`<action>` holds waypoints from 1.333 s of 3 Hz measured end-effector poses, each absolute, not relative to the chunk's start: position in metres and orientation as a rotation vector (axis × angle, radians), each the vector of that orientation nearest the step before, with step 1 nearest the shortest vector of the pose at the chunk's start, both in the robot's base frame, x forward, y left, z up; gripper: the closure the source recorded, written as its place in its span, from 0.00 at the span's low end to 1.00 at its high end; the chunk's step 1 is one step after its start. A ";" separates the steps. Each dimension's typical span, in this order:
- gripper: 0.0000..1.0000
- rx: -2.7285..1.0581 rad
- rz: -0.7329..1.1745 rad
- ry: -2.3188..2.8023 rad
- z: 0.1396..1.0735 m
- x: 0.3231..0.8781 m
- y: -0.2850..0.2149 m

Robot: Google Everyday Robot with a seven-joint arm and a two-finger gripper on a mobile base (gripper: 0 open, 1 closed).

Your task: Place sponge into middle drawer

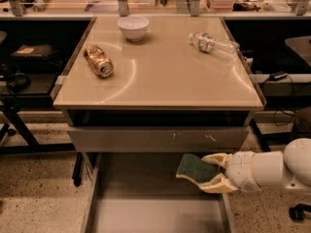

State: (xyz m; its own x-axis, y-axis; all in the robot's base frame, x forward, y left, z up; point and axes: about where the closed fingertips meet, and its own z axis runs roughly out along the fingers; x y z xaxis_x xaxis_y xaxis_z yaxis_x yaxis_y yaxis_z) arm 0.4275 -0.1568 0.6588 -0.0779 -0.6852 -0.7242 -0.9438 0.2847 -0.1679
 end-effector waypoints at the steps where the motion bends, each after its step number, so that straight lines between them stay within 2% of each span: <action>1: 1.00 -1.469 0.467 1.839 0.653 0.428 -0.154; 4: 1.00 -1.422 0.672 2.090 0.436 0.457 -0.117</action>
Offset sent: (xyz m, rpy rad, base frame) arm 0.0187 0.0314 -0.1675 0.0273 0.2581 -0.0461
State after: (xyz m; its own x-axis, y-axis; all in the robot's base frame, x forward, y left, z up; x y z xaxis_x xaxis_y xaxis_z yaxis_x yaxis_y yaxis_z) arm 0.4574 -0.1169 0.4358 -0.3137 -0.6808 -0.6619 -0.9390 0.3258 0.1100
